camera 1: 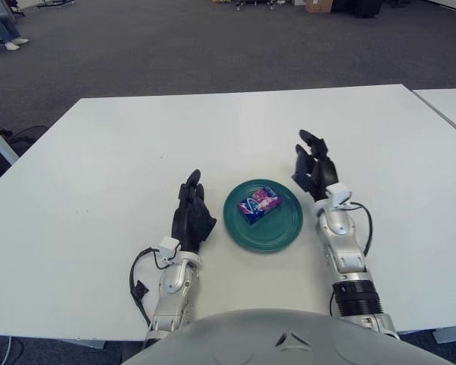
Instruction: Put the gum into the plate.
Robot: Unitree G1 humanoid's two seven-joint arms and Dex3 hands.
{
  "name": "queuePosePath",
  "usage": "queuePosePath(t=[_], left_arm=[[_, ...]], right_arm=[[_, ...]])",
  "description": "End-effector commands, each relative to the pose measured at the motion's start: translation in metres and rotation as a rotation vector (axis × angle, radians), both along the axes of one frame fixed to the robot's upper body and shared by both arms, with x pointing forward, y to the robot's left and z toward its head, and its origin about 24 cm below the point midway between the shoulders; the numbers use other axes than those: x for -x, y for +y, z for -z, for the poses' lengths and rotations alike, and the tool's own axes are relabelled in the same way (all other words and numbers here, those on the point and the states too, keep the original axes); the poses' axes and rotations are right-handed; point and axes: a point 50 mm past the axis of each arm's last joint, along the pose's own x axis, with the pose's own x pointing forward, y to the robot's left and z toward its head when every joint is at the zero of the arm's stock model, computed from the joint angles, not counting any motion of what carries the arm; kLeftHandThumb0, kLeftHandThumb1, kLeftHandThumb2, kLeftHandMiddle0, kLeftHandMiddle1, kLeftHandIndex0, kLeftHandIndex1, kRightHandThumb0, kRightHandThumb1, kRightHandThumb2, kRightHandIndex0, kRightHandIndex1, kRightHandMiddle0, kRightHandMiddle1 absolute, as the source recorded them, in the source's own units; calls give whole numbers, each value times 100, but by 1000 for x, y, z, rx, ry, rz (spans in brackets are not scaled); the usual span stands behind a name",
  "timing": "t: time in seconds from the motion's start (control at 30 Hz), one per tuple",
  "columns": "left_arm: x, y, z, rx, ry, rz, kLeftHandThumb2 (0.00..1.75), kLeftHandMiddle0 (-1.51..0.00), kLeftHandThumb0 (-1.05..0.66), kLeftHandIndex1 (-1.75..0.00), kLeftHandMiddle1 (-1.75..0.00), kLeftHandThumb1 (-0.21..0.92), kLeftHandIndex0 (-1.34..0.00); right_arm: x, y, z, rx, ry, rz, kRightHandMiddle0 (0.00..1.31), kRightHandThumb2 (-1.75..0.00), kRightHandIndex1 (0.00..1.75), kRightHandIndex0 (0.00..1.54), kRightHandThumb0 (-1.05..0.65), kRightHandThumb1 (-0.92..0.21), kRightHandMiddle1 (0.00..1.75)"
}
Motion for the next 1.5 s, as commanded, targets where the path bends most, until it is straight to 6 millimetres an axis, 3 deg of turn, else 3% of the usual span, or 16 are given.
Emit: queuePosePath(t=[0.0, 0.3, 0.8, 1.1, 1.47], left_arm=[[0, -8, 1, 31, 16, -4, 99, -16, -103, -53, 0, 92, 0], [0, -5, 2, 20, 12, -2, 99, -15, -103, -51, 0, 92, 0], [2, -1, 4, 15, 12, 14, 100, -16, -101, -50, 0, 92, 0], [2, 0, 4, 6, 13, 30, 101, -13, -99, -46, 0, 92, 0], [1, -1, 2, -16, 6, 48, 100, -12, -98, -45, 0, 92, 0]], right_arm=[[2, -8, -2, -19, 7, 27, 0, -92, 1, 29, -71, -92, 56], [19, -29, 3, 7, 70, 81, 0, -92, 2, 32, -72, -92, 56], [37, -48, 16, 46, 161, 108, 0, -94, 2, 33, -73, -92, 56], [53, -38, 24, 67, 215, 57, 0, -95, 0, 30, -70, -92, 54], [54, -31, 30, 83, 272, 27, 0, -97, 0, 24, -66, -92, 46]])
